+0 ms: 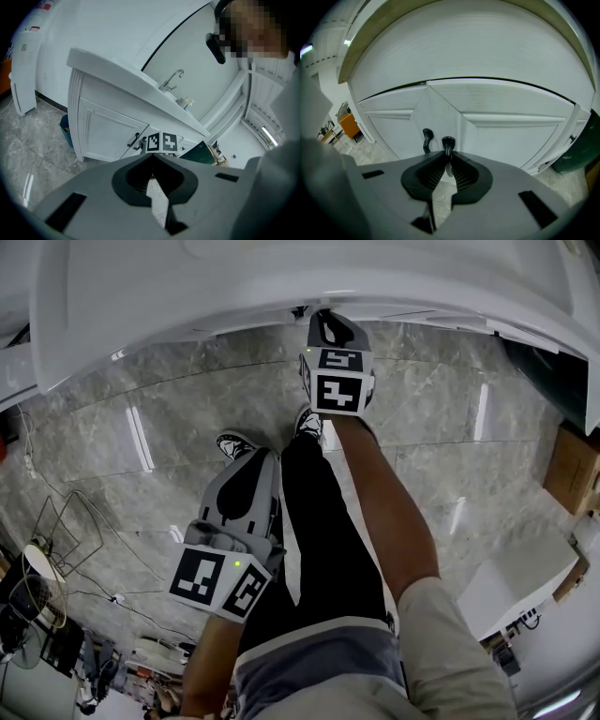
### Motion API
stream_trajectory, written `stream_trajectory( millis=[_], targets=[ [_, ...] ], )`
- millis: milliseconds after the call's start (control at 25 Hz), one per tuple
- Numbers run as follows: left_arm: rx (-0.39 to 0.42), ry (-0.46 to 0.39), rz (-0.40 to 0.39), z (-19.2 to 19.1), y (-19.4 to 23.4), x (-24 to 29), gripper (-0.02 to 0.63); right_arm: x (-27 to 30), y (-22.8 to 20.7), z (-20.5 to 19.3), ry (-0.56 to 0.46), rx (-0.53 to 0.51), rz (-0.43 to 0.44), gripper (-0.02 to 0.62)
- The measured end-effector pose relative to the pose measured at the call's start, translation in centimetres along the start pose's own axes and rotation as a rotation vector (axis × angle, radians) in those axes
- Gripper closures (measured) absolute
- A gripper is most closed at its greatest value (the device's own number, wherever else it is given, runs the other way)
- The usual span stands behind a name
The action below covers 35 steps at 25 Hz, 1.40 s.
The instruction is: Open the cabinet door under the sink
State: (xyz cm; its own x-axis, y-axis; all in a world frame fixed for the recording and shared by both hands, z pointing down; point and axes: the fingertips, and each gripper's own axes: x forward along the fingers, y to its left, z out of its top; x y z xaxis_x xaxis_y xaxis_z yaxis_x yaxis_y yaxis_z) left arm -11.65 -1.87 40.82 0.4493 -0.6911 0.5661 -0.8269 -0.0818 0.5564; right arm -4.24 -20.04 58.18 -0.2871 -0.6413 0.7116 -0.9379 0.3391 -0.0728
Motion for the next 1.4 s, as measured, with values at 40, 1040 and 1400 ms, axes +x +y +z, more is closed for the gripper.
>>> stream_trajectory(
  millis=[40,1040,1400],
  targets=[
    [0.001,-0.002,0.001,0.1,0.0,0.0,0.606,-0.1,0.0,-0.1,0.001,-0.001,0.002,0.545],
    [0.002,0.02,-0.03,-0.8,-2.1,-0.2,0.606,-3.0,-0.1,-3.3,0.022,-0.067,0.049,0.545],
    [0.008,0.029,-0.04,-0.8,-2.6,0.0,0.606,-3.9,-0.1,-4.3,0.021,-0.094,0.072,0.545]
  ],
)
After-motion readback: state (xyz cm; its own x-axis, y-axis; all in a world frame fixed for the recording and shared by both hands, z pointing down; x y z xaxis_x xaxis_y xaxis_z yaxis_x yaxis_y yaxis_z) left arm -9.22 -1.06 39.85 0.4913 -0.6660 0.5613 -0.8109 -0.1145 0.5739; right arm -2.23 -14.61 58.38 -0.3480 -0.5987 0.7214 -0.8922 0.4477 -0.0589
